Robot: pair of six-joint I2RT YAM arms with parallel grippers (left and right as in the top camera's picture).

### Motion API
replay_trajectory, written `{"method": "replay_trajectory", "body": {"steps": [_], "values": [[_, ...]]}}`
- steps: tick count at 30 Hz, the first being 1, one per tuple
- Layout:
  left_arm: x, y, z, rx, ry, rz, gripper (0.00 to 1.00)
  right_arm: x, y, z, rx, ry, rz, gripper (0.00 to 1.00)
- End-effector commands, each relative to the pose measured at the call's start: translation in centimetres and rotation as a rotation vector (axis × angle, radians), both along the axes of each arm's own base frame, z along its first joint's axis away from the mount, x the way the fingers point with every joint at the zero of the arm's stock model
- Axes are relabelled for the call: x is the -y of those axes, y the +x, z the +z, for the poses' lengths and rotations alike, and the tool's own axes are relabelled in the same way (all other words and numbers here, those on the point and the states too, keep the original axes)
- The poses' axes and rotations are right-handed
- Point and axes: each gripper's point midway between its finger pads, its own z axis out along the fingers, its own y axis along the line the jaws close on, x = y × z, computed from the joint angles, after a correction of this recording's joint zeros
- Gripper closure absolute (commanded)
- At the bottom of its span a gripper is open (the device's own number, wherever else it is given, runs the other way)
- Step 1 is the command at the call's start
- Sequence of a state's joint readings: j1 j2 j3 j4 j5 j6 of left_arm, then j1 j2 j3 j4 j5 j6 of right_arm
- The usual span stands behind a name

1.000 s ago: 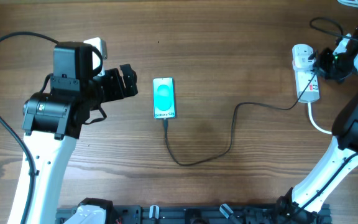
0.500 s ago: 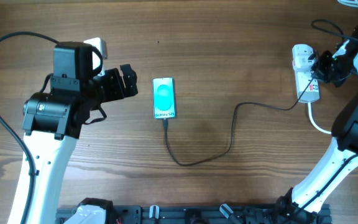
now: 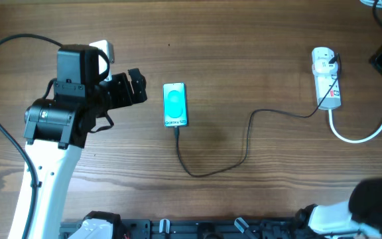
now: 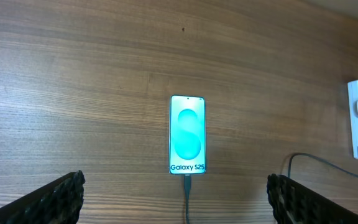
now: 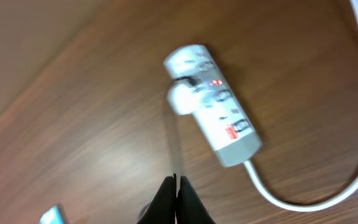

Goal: Plug charger to phone and switch on socket

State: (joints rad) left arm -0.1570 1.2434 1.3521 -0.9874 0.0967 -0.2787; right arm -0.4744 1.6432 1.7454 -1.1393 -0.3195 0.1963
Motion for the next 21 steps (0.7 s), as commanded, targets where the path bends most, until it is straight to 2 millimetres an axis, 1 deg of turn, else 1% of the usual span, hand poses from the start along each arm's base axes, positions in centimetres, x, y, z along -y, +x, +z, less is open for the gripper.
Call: {"method": "replay_trajectory", "body": {"steps": [1,4,7,8,10,12,13,15,16,17,19,21], "values": [[-0.3,0.1,0.3,0.012,0.009,0.011,0.00,-5.2,-2.2,3.9,0.084,-0.052,0.229,0.96],[-0.3,0.1,0.3,0.012,0.009,0.011,0.00,-8.8,-4.6,5.8,0.104,-0.080,0.334,0.96],[-0.3,0.1,0.3,0.013,0.008,0.011,0.00,-12.2,-7.0,7.1,0.115,-0.087,0.415,0.96],[-0.3,0.1,0.3,0.012,0.009,0.011,0.00,-13.7,-8.3,7.6,0.116,-0.085,0.457,0.96],[-0.3,0.1,0.3,0.012,0.009,0.011,0.00,-15.8,-10.5,8.2,0.119,-0.080,0.513,0.96],[-0.3,0.1,0.3,0.012,0.009,0.011,0.00,-17.3,-12.4,8.8,0.129,-0.081,0.562,0.96],[-0.3,0.1,0.3,0.012,0.009,0.011,0.00,-17.8,-13.4,9.1,0.134,-0.082,0.581,0.94],[-0.3,0.1,0.3,0.012,0.009,0.011,0.00,-18.2,-14.8,9.3,0.132,-0.081,0.590,0.68],[-0.3,0.1,0.3,0.013,0.008,0.011,0.00,-18.3,-15.7,9.2,0.116,-0.061,0.569,0.20],[-0.3,0.1,0.3,0.012,0.009,0.011,0.00,-18.3,-16.4,9.1,0.096,-0.037,0.540,0.00],[-0.3,0.1,0.3,0.013,0.008,0.011,0.00,-18.3,-17.0,9.1,0.087,-0.025,0.529,0.00],[-0.3,0.1,0.3,0.012,0.009,0.011,0.00,-18.3,-16.9,9.2,0.093,-0.030,0.526,0.00]]}}
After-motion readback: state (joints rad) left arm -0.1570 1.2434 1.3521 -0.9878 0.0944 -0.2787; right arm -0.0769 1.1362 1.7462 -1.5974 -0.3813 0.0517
